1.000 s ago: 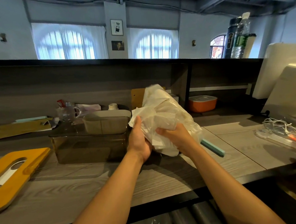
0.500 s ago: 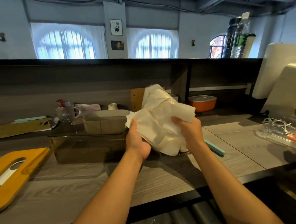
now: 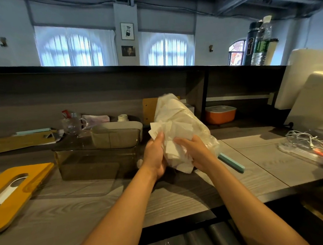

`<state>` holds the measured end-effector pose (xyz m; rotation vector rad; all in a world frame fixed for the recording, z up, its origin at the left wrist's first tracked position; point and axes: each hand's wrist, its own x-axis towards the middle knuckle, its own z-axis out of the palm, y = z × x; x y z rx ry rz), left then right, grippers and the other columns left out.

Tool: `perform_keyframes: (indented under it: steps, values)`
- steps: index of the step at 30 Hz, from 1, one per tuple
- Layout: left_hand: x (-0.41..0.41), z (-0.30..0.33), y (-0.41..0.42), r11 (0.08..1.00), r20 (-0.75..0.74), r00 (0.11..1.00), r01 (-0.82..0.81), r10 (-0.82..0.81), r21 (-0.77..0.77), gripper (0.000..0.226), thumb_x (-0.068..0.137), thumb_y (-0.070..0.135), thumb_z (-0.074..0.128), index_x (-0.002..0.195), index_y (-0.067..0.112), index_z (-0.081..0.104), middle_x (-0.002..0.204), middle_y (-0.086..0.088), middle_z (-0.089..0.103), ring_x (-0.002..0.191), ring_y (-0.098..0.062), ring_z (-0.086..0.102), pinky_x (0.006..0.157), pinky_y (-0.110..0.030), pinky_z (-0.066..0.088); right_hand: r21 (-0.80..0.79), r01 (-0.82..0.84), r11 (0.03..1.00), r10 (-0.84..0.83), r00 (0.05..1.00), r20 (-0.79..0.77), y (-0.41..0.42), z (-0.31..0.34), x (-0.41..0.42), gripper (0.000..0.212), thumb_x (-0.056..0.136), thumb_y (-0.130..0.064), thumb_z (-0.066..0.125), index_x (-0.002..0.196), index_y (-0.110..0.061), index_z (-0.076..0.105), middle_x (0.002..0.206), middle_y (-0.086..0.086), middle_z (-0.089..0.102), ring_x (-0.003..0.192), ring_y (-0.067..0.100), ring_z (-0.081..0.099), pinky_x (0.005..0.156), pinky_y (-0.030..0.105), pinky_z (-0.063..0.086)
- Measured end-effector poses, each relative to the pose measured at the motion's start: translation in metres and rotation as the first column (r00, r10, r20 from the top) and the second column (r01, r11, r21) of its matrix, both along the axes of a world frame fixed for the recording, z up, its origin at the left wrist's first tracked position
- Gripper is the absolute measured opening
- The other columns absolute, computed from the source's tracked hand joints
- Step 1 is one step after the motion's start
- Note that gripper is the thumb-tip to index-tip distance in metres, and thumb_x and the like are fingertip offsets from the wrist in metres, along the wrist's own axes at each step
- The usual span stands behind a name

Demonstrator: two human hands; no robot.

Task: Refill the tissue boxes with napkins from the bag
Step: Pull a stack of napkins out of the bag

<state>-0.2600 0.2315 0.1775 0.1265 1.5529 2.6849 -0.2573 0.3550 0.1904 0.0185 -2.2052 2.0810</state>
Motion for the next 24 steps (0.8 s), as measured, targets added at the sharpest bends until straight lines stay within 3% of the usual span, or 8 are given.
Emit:
perform_keyframes:
  steps: [3,6,9,12,14,16,21,24]
  values:
    - [-0.002,0.001,-0.001,0.985,-0.019,0.990,-0.144,0.143,-0.091,0.019,0.099,0.034,0.057,0.114,0.023,0.065,0.105,-0.005,0.074,0.099,-0.026,0.070,0.091,-0.050,0.056,0.017,-0.003,1.000,0.004,1.000,-0.021,0.004,-0.002,-0.002,0.017,0.087,-0.023,0.073,0.098,-0.029,0.061,0.103,0.004,0.069,0.096,0.024,0.066,0.085,0.051,0.057]
    - [-0.002,0.000,0.000,0.983,0.001,0.988,-0.155,0.156,-0.098,0.020,0.097,0.040,0.059,0.110,0.026,0.065,0.106,-0.004,0.073,0.101,-0.026,0.070,0.092,-0.051,0.055,-0.015,0.061,0.998,-0.062,0.997,-0.048,0.005,0.000,-0.003,0.018,0.083,-0.021,0.077,0.094,-0.028,0.064,0.101,0.004,0.070,0.094,0.022,0.066,0.083,0.045,0.057]
    - [-0.004,0.001,-0.001,0.991,0.043,0.990,-0.130,0.132,-0.037,0.036,0.099,0.046,0.052,0.124,0.021,0.060,0.113,-0.006,0.071,0.105,-0.027,0.068,0.094,-0.050,0.054,-0.024,0.177,0.984,-0.179,0.978,-0.105,0.008,0.001,-0.006,0.026,0.083,-0.021,0.077,0.099,-0.023,0.057,0.096,-0.002,0.063,0.092,0.016,0.060,0.085,0.038,0.053]
    - [-0.004,0.002,-0.004,0.984,0.080,0.982,-0.166,0.171,-0.058,0.036,0.101,0.046,0.047,0.125,0.021,0.055,0.113,-0.005,0.067,0.102,-0.024,0.064,0.088,-0.044,0.055,-0.114,0.279,0.954,-0.297,0.932,-0.208,0.013,0.001,-0.006,0.026,0.087,-0.016,0.071,0.104,-0.024,0.054,0.099,0.000,0.062,0.095,0.017,0.060,0.082,0.033,0.052]
    - [-0.003,0.002,-0.006,0.992,0.094,0.990,-0.096,0.103,-0.077,0.041,0.101,0.054,0.039,0.122,0.024,0.058,0.115,-0.006,0.067,0.105,-0.026,0.063,0.093,-0.045,0.052,-0.289,0.195,0.937,-0.263,0.940,-0.217,0.015,0.004,-0.003,0.018,0.088,-0.011,0.067,0.100,-0.022,0.059,0.101,0.004,0.066,0.097,0.022,0.065,0.085,0.039,0.056]
    - [-0.003,0.002,-0.006,0.999,0.092,0.995,0.032,-0.032,-0.004,0.058,0.100,0.062,0.028,0.128,0.022,0.060,0.119,-0.011,0.070,0.111,-0.031,0.064,0.096,-0.046,0.052,-0.368,0.055,0.928,-0.154,0.957,-0.245,0.014,0.006,-0.001,0.019,0.090,-0.006,0.062,0.101,-0.022,0.061,0.098,0.004,0.066,0.094,0.021,0.066,0.082,0.039,0.057]
    - [-0.004,0.001,-0.007,0.976,0.052,0.975,0.213,-0.215,0.040,0.070,0.096,0.072,0.018,0.134,0.028,0.058,0.125,-0.010,0.069,0.116,-0.032,0.064,0.100,-0.053,0.050,0.009,0.055,0.998,-0.053,0.984,-0.169,0.008,-0.004,-0.008,0.034,0.086,-0.017,0.069,0.118,-0.019,0.059,0.117,0.006,0.064,0.108,0.024,0.061,0.093,0.046,0.054]
    - [-0.001,0.004,-0.008,0.970,0.017,0.970,0.242,-0.243,0.030,0.065,0.098,0.068,0.021,0.133,0.028,0.059,0.125,-0.010,0.069,0.116,-0.031,0.064,0.096,-0.050,0.052,0.098,0.019,0.995,-0.004,0.989,-0.148,0.007,-0.005,-0.007,0.037,0.085,-0.018,0.073,0.119,-0.021,0.059,0.114,0.004,0.066,0.105,0.021,0.063,0.092,0.043,0.054]
